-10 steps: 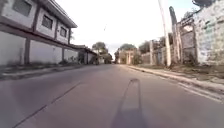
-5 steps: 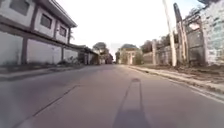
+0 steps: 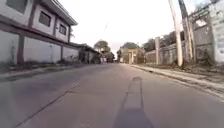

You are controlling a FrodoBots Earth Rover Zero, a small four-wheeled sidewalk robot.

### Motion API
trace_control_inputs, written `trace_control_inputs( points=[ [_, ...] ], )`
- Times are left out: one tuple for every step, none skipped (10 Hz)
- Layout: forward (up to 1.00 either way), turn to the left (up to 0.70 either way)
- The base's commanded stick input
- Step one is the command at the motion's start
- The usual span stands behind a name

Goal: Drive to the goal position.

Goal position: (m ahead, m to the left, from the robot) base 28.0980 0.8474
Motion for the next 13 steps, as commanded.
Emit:
trace_control_inputs(
  points=[
    [1.0, 0.0],
    [1.0, 0.0],
    [1.0, 0.0],
    [1.0, 0.0],
    [1.0, 0.0],
    [1.0, 0.0],
    [1.0, 0.0],
    [1.0, 0.0],
    [1.0, 0.0],
    [1.0, 0.0],
    [1.0, 0.0],
    [1.0, 0.0],
    [1.0, 0.0]
  ],
)
